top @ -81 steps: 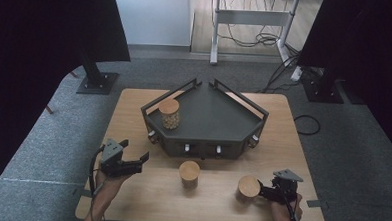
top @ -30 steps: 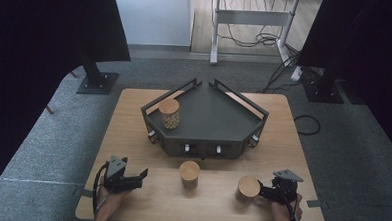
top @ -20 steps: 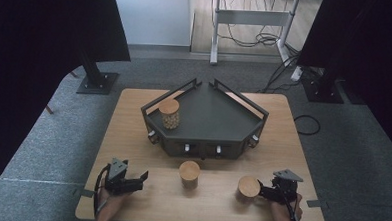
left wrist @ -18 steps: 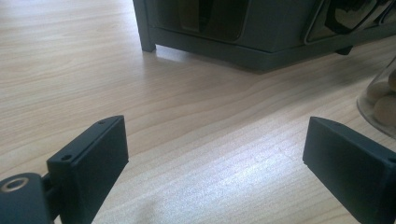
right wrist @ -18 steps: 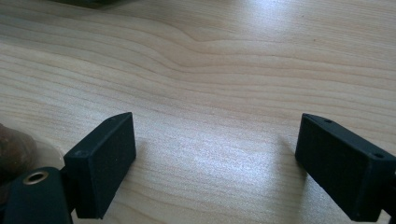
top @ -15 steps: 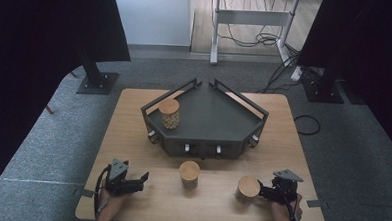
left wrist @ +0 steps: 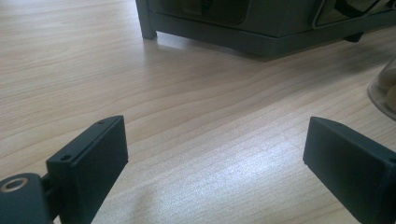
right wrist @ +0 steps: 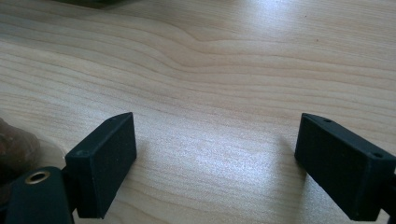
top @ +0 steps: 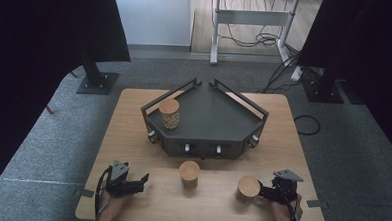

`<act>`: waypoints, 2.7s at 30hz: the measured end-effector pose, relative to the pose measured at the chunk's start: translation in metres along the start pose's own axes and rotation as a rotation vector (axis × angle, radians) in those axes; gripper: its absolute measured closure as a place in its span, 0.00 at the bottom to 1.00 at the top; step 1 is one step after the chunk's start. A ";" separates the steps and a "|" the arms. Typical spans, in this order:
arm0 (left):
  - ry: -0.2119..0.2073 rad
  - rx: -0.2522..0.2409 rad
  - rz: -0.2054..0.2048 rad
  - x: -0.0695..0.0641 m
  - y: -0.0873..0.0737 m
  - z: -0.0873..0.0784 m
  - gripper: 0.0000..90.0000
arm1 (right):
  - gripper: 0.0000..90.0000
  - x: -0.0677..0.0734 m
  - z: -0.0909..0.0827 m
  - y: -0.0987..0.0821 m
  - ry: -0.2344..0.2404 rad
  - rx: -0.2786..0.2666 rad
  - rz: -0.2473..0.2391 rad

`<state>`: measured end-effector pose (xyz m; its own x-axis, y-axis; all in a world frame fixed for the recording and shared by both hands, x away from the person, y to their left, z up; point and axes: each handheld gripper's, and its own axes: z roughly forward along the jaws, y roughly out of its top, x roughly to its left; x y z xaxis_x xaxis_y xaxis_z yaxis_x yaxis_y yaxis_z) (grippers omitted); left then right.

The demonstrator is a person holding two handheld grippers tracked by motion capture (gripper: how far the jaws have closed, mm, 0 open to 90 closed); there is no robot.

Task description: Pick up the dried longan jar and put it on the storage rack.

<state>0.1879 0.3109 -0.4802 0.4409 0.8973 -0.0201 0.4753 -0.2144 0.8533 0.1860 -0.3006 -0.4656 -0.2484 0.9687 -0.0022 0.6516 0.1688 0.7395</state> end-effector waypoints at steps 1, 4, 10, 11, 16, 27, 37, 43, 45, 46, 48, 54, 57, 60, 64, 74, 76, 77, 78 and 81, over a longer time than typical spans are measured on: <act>0.001 0.001 -0.001 0.000 0.000 0.000 0.07 | 0.13 0.000 0.000 -0.001 0.001 -0.006 -0.001; 0.004 0.007 0.002 -0.001 0.000 0.001 0.07 | 0.13 -0.001 -0.001 -0.002 0.004 -0.018 0.007; 0.014 0.026 0.013 -0.002 0.001 0.002 0.07 | 0.14 -0.001 -0.005 -0.002 0.008 -0.037 0.007; 0.015 0.029 0.015 -0.003 0.001 0.003 0.07 | 0.14 -0.001 -0.006 -0.002 0.007 -0.041 0.007; 0.018 0.044 0.022 -0.004 0.002 0.004 0.07 | 0.14 0.000 -0.009 -0.002 0.002 -0.058 0.005; 0.035 0.077 0.040 -0.008 0.008 0.007 0.07 | 0.14 0.000 -0.019 -0.005 -0.003 -0.115 0.033; 0.047 0.109 0.048 -0.011 0.013 0.011 0.07 | 0.14 -0.003 -0.024 -0.006 -0.006 -0.130 0.049; 0.052 0.125 0.061 -0.014 0.015 0.012 0.07 | 0.14 -0.003 -0.028 -0.005 -0.005 -0.137 0.057; 0.056 0.131 0.064 -0.014 0.016 0.013 0.07 | 0.14 -0.002 -0.028 -0.004 -0.002 -0.141 0.058; 0.059 0.140 0.067 -0.015 0.017 0.014 0.08 | 0.14 -0.002 -0.028 -0.004 -0.001 -0.143 0.058; 0.067 0.157 0.076 -0.017 0.019 0.015 0.08 | 0.14 -0.002 -0.028 -0.003 0.000 -0.144 0.058; 0.068 0.175 0.073 -0.016 0.021 0.016 0.08 | 0.14 0.000 -0.030 -0.001 0.007 -0.154 0.055; 0.062 0.181 0.064 -0.013 0.022 0.016 0.08 | 0.14 0.001 -0.032 0.000 0.009 -0.164 0.054; 0.053 0.187 0.049 -0.010 0.023 0.016 0.07 | 0.14 0.002 -0.033 0.000 0.009 -0.171 0.054; 0.047 0.191 0.031 -0.008 0.023 0.017 0.07 | 0.14 0.003 -0.035 0.001 0.011 -0.182 0.055; 0.037 0.205 -0.004 -0.003 0.025 0.017 0.06 | 0.14 0.007 -0.044 0.007 0.020 -0.220 0.053; 0.038 0.205 -0.004 -0.003 0.025 0.017 0.06 | 0.14 0.008 -0.045 0.009 0.021 -0.223 0.049; 0.038 0.206 -0.004 -0.003 0.025 0.017 0.06 | 0.14 0.009 -0.045 0.010 0.023 -0.226 0.046; 0.038 0.206 -0.005 -0.003 0.025 0.017 0.06 | 0.14 0.010 -0.045 0.011 0.024 -0.227 0.044; 0.038 0.206 -0.005 -0.003 0.025 0.017 0.06 | 0.14 0.011 -0.046 0.014 0.026 -0.231 0.042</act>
<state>0.2118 0.2964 -0.4676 0.4107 0.9118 -0.0007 0.6248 -0.2809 0.7285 0.1598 -0.2960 -0.4246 -0.2451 0.9683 0.0472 0.4812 0.0793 0.8730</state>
